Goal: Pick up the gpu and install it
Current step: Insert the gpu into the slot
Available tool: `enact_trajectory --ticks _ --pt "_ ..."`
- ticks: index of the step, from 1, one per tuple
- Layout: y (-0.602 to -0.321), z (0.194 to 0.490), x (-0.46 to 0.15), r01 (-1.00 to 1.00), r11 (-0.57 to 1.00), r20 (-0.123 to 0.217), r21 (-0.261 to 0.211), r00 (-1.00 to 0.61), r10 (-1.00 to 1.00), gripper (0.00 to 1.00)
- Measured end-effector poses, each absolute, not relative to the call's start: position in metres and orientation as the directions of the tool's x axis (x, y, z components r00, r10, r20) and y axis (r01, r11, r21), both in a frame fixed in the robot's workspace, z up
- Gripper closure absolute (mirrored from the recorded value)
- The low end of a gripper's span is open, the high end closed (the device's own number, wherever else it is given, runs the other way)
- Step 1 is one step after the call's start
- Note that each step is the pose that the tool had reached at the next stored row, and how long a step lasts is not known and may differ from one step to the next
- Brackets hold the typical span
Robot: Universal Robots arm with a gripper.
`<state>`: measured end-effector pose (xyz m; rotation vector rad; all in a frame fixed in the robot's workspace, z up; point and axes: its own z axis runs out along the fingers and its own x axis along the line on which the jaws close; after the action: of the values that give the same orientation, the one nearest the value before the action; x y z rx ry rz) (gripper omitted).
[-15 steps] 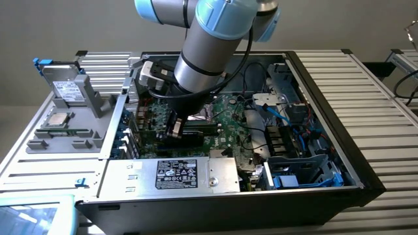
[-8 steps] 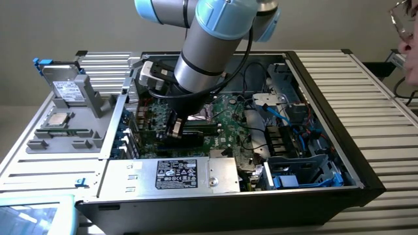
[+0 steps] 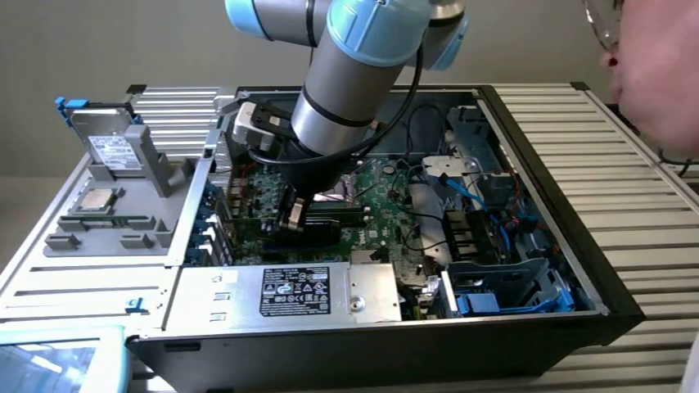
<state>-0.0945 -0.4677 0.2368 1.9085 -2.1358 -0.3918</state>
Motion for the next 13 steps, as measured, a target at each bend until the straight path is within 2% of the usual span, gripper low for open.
enact_trajectory --ticks 13 --pt "-0.4676 0.2374 -0.0945 -0.927 0.106 0.006 0.361 -0.111 -0.994 0.72"
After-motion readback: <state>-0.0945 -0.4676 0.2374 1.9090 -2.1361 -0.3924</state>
